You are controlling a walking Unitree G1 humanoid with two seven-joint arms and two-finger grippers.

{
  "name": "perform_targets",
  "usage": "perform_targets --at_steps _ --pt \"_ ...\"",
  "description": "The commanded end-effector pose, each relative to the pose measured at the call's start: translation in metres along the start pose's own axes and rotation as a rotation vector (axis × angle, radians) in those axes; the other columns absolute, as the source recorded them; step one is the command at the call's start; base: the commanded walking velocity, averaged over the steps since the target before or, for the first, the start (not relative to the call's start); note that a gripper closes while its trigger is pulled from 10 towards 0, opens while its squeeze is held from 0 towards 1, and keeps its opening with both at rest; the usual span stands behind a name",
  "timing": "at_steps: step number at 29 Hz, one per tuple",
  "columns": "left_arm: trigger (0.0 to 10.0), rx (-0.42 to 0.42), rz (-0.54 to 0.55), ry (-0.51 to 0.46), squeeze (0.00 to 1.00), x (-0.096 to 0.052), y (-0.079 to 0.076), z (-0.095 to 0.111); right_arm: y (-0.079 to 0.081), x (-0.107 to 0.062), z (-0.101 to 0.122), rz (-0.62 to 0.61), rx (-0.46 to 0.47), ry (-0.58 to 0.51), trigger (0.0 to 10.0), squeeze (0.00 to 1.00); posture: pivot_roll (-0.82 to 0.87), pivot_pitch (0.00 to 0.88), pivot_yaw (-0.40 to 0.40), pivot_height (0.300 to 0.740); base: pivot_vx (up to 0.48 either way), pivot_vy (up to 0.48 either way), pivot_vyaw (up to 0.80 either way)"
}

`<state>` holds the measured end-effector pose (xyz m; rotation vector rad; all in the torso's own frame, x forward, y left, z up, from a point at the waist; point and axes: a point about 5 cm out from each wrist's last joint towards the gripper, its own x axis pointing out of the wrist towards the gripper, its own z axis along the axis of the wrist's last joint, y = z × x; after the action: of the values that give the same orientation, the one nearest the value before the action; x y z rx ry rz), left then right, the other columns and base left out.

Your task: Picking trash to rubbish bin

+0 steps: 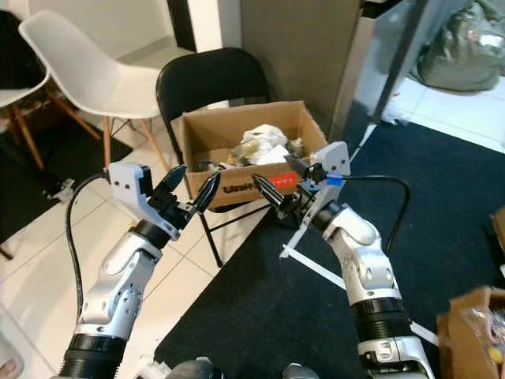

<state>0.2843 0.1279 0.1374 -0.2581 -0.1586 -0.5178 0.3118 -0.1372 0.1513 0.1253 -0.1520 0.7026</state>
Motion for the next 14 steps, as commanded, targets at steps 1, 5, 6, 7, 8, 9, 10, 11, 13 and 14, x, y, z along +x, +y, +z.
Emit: perform_targets --at_steps 1,5,6,7,8,9,10,11,13,14 --pt "10.0 0.003 0.011 0.015 0.00 -0.0031 0.0017 -0.0037 0.0032 0.0015 -0.0027 0.011 0.001 0.009 10.0 0.00 0.03 0.000 -0.018 0.740 -0.307 0.000 0.00" --pt "10.0 0.003 0.010 0.014 0.00 -0.0028 0.0017 -0.0034 0.0032 0.0018 -0.0023 0.012 0.000 0.008 10.0 0.00 0.03 0.000 -0.018 0.740 -0.308 0.000 0.00" --pt "10.0 0.003 0.010 0.014 0.00 -0.0028 0.0018 -0.0034 0.0032 0.0018 -0.0023 0.012 0.000 0.009 10.0 0.00 0.03 0.000 -0.018 0.740 -0.304 0.000 0.00" --pt "10.0 0.003 0.010 0.014 0.00 -0.0029 0.0018 -0.0034 0.0032 0.0018 -0.0023 0.013 -0.001 0.009 10.0 0.00 0.03 0.000 -0.018 0.740 -0.307 0.000 0.00" --pt "10.0 0.003 0.010 0.014 0.00 -0.0029 0.0018 -0.0034 0.0032 0.0018 -0.0023 0.013 -0.001 0.009 10.0 0.00 0.03 0.000 -0.018 0.740 -0.307 0.000 0.00" --pt "10.0 0.004 0.009 0.014 0.00 -0.0029 0.0017 -0.0034 0.0033 0.0018 -0.0023 0.014 -0.001 0.009 10.0 0.00 0.03 0.000 -0.018 0.740 -0.307 0.000 0.00" --pt "10.0 0.004 0.009 0.014 0.00 -0.0029 0.0017 -0.0034 0.0032 0.0018 -0.0023 0.014 -0.001 0.009 10.0 0.00 0.03 0.000 -0.018 0.740 -0.304 0.000 0.00" --pt "10.0 0.004 0.009 0.014 0.00 -0.0029 0.0017 -0.0034 0.0032 0.0018 -0.0023 0.014 -0.001 0.010 10.0 0.00 0.03 0.000 -0.018 0.740 -0.307 0.000 0.00" --pt "10.0 0.004 0.009 0.014 0.00 -0.0029 0.0017 -0.0033 0.0032 0.0019 -0.0023 0.014 -0.001 0.010 10.0 0.00 0.03 0.000 -0.018 0.740 -0.307 0.000 0.00" --pt "10.0 0.005 0.008 0.013 0.00 -0.0025 0.0015 -0.0029 0.0030 0.0020 -0.0018 0.014 -0.001 0.010 10.0 0.00 0.03 0.000 -0.016 0.740 -0.304 0.000 0.00"
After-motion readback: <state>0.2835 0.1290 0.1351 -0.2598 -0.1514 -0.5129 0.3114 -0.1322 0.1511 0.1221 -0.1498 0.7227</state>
